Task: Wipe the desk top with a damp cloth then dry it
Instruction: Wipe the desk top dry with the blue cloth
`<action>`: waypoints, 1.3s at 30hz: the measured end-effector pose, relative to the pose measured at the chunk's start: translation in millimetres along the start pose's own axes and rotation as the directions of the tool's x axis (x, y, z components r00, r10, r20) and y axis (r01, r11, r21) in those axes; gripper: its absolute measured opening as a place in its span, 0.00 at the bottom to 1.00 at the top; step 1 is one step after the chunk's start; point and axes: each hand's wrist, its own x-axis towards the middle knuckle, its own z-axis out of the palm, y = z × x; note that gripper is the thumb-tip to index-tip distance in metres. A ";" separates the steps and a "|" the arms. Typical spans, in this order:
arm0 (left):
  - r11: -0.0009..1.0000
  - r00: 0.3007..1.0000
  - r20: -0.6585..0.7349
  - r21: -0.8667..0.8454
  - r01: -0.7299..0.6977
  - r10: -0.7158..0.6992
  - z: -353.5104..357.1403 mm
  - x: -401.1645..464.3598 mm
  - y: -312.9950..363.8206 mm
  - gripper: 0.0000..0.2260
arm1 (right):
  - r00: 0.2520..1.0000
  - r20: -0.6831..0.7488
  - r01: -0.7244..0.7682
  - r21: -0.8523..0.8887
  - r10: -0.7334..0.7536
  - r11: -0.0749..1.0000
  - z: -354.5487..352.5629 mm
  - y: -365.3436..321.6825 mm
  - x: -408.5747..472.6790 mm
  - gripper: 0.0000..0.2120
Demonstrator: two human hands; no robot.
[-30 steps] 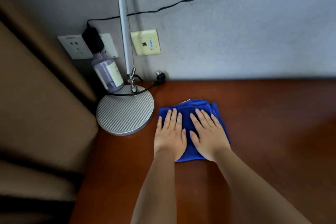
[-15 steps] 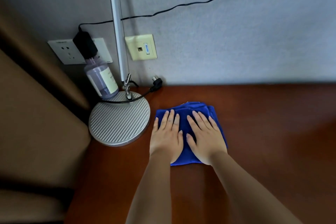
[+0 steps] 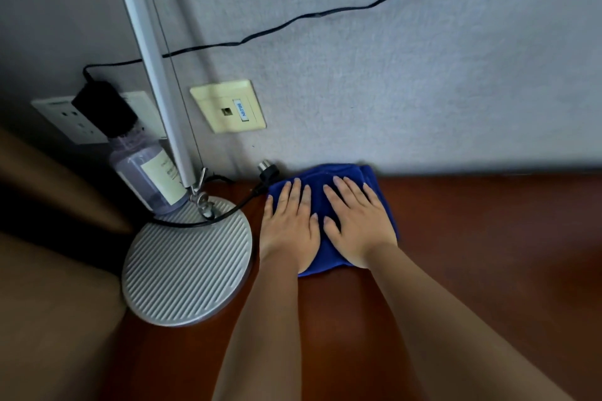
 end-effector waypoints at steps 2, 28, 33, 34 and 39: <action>1.000 1.000 0.017 -0.002 -0.002 0.002 -0.6 -4.8 1.6 0.25 | 1.000 0.023 0.007 -0.025 -0.007 1.000 -0.2 0.8 -3.6 0.41; 0.988 0.988 0.022 -0.034 -0.152 0.153 19.0 -165.1 10.2 0.25 | 0.995 0.032 -0.091 -0.059 0.093 0.994 8.3 -51.7 -180.3 0.39; 0.990 0.991 0.003 -0.041 -0.132 0.132 14.8 -125.6 10.2 0.25 | 0.996 0.019 -0.091 -0.039 0.092 0.995 4.5 -36.9 -140.1 0.40; 0.991 0.992 0.001 -0.040 -0.127 0.127 13.3 -117.5 10.1 0.25 | 0.996 0.017 -0.084 -0.044 0.085 0.995 3.2 -34.4 -131.8 0.40; 0.995 0.995 -0.011 -0.026 -0.096 0.096 9.4 -61.1 8.6 0.25 | 0.997 0.007 -0.077 -0.048 0.077 0.996 1.9 -15.0 -73.8 0.40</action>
